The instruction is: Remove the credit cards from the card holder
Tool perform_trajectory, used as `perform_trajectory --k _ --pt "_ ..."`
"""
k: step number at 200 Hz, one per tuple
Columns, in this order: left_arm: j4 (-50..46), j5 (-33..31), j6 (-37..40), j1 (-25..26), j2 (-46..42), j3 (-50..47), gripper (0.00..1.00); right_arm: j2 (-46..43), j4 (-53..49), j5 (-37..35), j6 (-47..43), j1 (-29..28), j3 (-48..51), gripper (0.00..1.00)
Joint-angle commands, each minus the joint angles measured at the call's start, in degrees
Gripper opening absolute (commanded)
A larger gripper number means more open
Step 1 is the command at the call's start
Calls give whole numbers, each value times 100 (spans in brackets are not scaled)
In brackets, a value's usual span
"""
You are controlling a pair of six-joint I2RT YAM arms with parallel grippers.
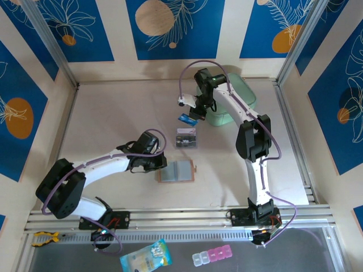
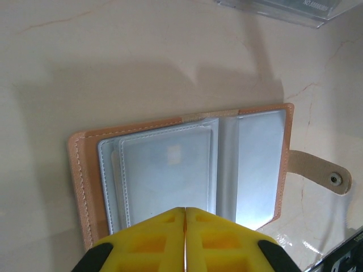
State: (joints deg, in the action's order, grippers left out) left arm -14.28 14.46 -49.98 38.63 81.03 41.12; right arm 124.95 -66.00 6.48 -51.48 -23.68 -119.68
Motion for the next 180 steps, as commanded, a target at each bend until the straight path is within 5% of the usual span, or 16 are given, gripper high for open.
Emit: perform_trajectory --k 1,45,79,180 --pt "-154 -91 -81 -40 -110 -78 9 168 -320 206 -254 37 -155 2" --pt "-221 -109 -74 -65 -131 -96 9 362 -301 257 -362 56 -135 6" --pt "-249 -114 -74 -76 -155 -104 9 274 71 65 -134 76 -36 24" --pt "-280 -162 -82 -81 -362 -209 9 23 1542 -408 710 -38 494 27"
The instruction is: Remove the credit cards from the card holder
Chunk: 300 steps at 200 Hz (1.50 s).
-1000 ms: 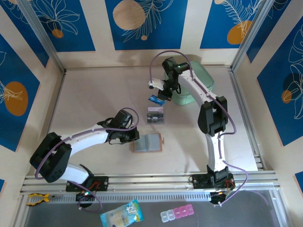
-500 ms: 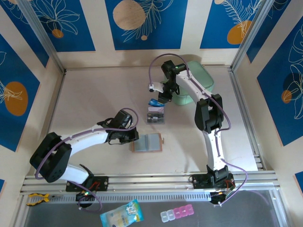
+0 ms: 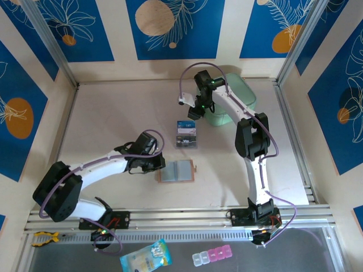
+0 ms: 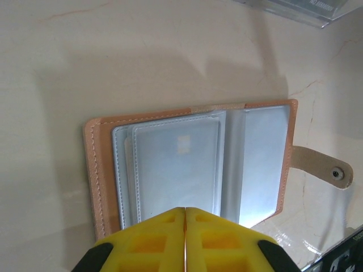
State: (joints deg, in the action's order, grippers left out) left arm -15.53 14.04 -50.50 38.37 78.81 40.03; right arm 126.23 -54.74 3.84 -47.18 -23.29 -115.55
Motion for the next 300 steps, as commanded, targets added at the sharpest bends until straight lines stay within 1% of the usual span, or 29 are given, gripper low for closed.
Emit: perform_trajectory --k 1,37,62,107,146,181,213,238,270,300 --pt "-158 -121 -30 -52 -142 -100 9 -98 423 -149 279 -83 78 27" --pt "-196 -156 -28 -64 -199 -153 9 173 607 -350 277 -166 -38 30" --pt "-203 -158 -30 -80 -223 -189 9 334 657 -364 199 -233 -56 32" --pt "-205 -156 -21 -103 -249 -232 9 503 507 -384 -76 -338 59 32" --pt "-196 -152 -7 -119 -267 -250 9 326 491 -261 -121 -341 142 32" --pt "-187 -148 -12 -115 -302 -285 9 79 813 -509 60 -334 214 32" --pt "-212 -198 27 -137 -328 -329 9 -331 1207 -630 482 -365 540 32" --pt "-239 -248 93 -176 -379 -347 9 -748 1446 -613 1047 -437 1036 31" --pt "-289 -298 189 -235 -387 -390 8 -1394 1789 -555 1926 -668 1936 29" --pt "-203 -228 212 -259 -362 -469 8 -1906 1971 -442 3122 -901 2641 27"
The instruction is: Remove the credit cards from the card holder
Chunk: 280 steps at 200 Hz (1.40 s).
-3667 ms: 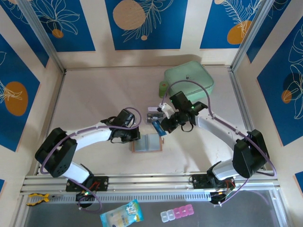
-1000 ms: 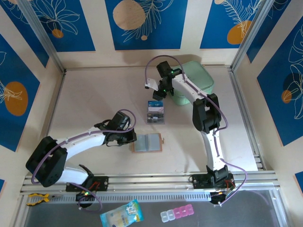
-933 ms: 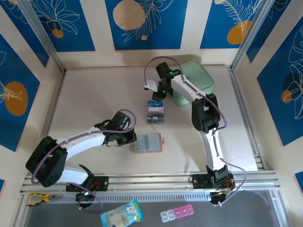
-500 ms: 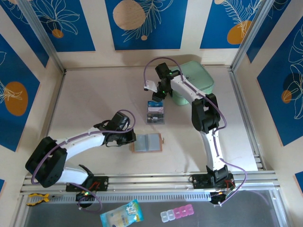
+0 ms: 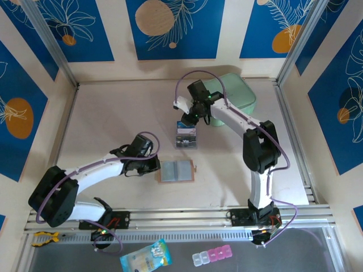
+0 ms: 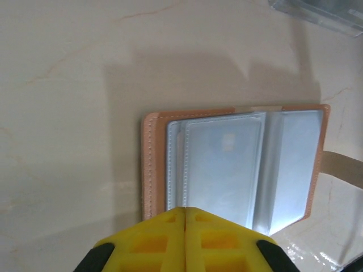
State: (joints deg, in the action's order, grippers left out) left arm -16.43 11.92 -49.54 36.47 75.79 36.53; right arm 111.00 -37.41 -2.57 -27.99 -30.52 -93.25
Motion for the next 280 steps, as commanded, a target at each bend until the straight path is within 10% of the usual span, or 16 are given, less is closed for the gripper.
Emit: perform_trajectory --k 1,106,280 --pt "-106 -15 114 -69 -62 -124 8 -398 244 192 1240 -184 439 27" --pt "509 404 85 -69 292 -286 3 -1678 1295 435 5095 -1094 2728 15" --pt "355 205 107 -65 602 -322 1 -2046 2706 1704 7649 -1421 4236 24"
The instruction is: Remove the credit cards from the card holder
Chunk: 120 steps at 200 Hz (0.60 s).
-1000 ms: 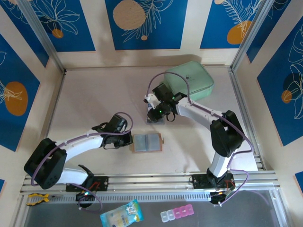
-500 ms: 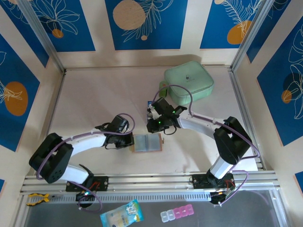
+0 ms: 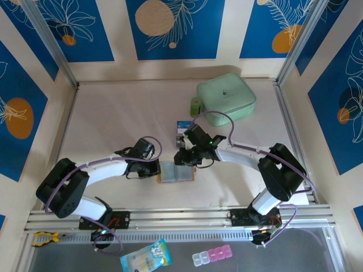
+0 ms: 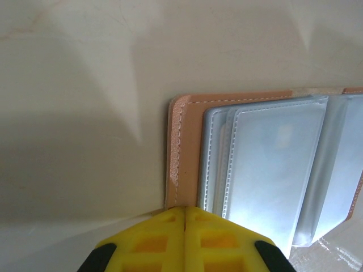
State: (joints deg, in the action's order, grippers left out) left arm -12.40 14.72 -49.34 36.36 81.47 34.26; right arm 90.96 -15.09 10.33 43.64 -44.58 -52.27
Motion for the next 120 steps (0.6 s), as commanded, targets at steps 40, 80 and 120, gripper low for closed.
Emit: perform_trajectory --k 40,80,120 --pt "27 -48 39 -59 20 -138 1 278 726 698 619 -33 137 24" --pt "63 -22 48 -57 101 -139 1 524 829 855 600 -33 31 26" --pt "40 -22 39 -59 53 -156 1 778 807 963 627 -77 -123 26"
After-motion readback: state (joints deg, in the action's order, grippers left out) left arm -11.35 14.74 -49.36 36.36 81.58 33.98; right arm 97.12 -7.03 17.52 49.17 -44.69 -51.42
